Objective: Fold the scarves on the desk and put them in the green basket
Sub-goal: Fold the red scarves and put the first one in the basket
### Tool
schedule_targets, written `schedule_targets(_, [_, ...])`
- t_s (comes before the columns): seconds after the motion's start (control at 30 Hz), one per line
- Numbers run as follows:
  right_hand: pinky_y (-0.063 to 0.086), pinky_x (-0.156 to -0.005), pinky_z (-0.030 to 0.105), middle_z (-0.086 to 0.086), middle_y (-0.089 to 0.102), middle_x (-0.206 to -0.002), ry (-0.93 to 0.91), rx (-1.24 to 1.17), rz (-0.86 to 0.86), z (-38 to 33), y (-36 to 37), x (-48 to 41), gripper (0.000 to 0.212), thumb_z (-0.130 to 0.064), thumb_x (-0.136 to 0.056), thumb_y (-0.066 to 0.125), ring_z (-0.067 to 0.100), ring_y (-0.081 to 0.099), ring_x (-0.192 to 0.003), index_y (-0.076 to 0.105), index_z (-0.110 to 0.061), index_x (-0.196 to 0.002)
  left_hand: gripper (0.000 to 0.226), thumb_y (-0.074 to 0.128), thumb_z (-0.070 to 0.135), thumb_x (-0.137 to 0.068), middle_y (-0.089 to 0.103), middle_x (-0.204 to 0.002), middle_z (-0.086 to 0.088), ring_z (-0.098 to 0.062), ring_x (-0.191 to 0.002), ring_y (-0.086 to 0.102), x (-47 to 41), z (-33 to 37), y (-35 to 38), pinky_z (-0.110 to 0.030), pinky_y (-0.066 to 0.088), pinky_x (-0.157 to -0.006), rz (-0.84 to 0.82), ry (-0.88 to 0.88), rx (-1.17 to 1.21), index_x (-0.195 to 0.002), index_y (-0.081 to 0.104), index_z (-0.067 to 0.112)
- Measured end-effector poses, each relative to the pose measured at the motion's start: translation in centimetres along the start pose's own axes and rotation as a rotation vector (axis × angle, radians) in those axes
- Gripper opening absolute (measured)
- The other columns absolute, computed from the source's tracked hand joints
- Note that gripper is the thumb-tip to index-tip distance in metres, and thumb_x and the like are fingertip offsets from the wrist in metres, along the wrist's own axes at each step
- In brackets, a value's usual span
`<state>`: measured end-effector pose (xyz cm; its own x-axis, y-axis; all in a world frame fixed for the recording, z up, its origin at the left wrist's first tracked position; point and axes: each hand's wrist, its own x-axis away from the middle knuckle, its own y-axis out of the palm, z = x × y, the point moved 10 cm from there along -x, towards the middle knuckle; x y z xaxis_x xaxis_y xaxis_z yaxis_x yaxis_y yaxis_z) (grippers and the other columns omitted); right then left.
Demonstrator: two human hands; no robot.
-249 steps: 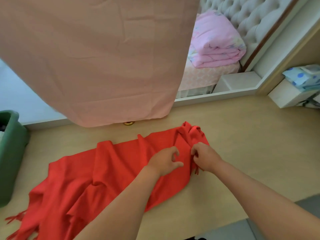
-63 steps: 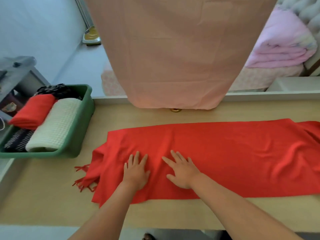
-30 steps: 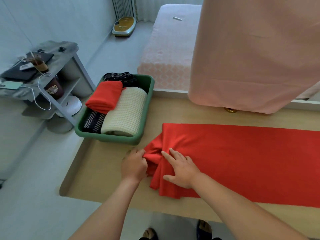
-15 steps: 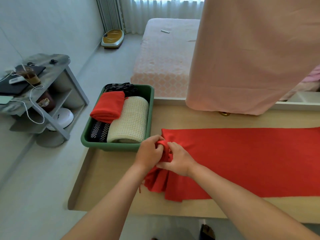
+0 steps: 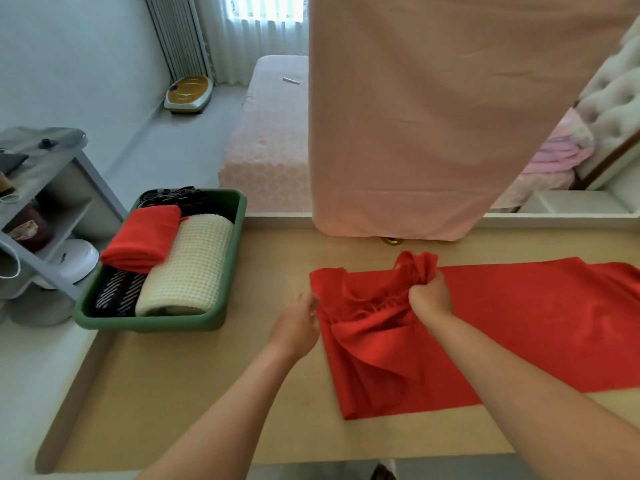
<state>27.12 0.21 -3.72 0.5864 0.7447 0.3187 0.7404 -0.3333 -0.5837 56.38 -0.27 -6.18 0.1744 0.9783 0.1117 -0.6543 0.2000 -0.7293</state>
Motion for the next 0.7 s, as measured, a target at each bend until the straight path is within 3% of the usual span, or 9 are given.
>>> schedule_targets(0.07, [0.043,-0.099,0.042,0.017,0.05,-0.13,0.004,0.289,0.06,2.3,-1.9,-1.4,0.063,-0.01,-0.078,0.061,0.038,0.05,-0.122,0.039,-0.011,-0.137,0.031,0.05,0.01,-0.087,0.059,-0.114,-0.003,-0.025,-0.105,0.059,0.0,-0.2,3.7,-0.035,0.048,-0.089,-0.148,-0.008,-0.088,-0.113,0.06,0.02])
schedule_targets(0.13, [0.038,-0.106,0.044,0.016,0.041,-0.137,-0.113,0.478,0.057,3.0,-2.1,-1.9,0.078,-0.013,-0.075,0.065,0.037,0.043,-0.128,0.031,-0.015,-0.145,0.035,0.052,0.013,-0.084,0.06,-0.116,-0.002,-0.025,-0.109,0.059,0.1,0.0,6.5,-0.035,0.048,-0.093,-0.241,-0.007,-0.149,-0.115,0.064,0.023])
schedule_targets(0.2, [0.04,-0.105,0.041,0.01,0.044,-0.132,-0.319,0.552,-0.088,3.0,-0.2,-1.6,0.067,-0.017,-0.073,0.064,0.032,0.047,-0.124,0.042,-0.02,-0.136,0.033,0.056,0.017,-0.082,0.06,-0.114,0.0,-0.023,-0.111,0.057,0.1,0.8,8.5,-0.033,0.047,-0.094,-0.272,0.016,-0.184,-0.111,0.067,0.026])
schedule_targets(0.27, [0.041,-0.102,0.037,0.001,0.05,-0.125,-0.467,0.675,-0.335,4.1,2.9,-0.4,0.051,-0.033,-0.075,0.065,0.024,0.051,-0.121,0.053,-0.027,-0.125,0.03,0.06,0.02,-0.079,0.059,-0.113,0.001,-0.022,-0.111,0.053,0.0,1.9,10.2,-0.032,0.044,-0.096,-0.286,0.046,-0.213,-0.107,0.069,0.027])
schedule_targets(0.33, [0.039,-0.1,0.036,-0.002,0.051,-0.124,-0.563,0.897,-0.5,6.0,5.4,0.9,0.058,-0.055,-0.073,0.064,0.021,0.051,-0.12,0.054,-0.032,-0.124,0.033,0.063,0.024,-0.079,0.057,-0.116,0.002,-0.022,-0.112,0.05,-0.1,2.6,11.8,-0.031,0.041,-0.097,-0.306,0.06,-0.248,-0.111,0.067,0.029])
schedule_targets(0.4, [0.038,-0.1,0.038,-0.001,0.049,-0.125,-0.644,1.027,-0.536,7.2,6.7,1.6,0.062,-0.06,-0.073,0.065,0.022,0.048,-0.12,0.053,-0.032,-0.128,0.04,0.065,0.028,-0.078,0.055,-0.119,0.002,-0.021,-0.112,0.048,0.1,2.8,13.3,-0.029,0.039,-0.099,-0.332,0.06,-0.269,-0.119,0.064,0.03])
schedule_targets(0.53, [0.039,-0.094,0.035,-0.002,0.054,-0.115,-0.799,0.977,-0.451,6.8,6.5,0.9,0.02,-0.032,-0.09,0.058,0.022,0.052,-0.114,0.067,-0.029,-0.108,0.049,0.069,0.022,-0.076,0.044,-0.121,0.005,-0.016,-0.111,0.042,1.0,3.1,13.9,-0.028,0.039,-0.1,-0.239,0.07,-0.199,-0.123,0.057,0.028])
schedule_targets(0.63, [0.045,-0.089,0.034,-0.003,0.055,-0.107,-0.759,0.817,-0.455,6.9,5.1,-0.5,0.013,-0.027,-0.088,0.055,0.022,0.055,-0.106,0.068,-0.027,-0.092,0.038,0.069,0.012,-0.074,0.04,-0.11,0.008,-0.014,-0.099,0.048,1.5,3.0,12.4,-0.027,0.043,-0.089,-0.043,0.049,-0.093,-0.108,0.055,0.022])
schedule_targets(0.7, [0.047,-0.088,0.034,-0.004,0.053,-0.106,-0.748,0.757,-0.455,6.9,4.3,-1.2,0.011,-0.027,-0.086,0.055,0.021,0.056,-0.105,0.064,-0.026,-0.093,0.029,0.07,0.013,-0.075,0.042,-0.101,0.008,-0.014,-0.09,0.049,2.0,2.7,12.1,-0.027,0.043,-0.081,-0.002,0.01,-0.096,-0.098,0.055,0.021])
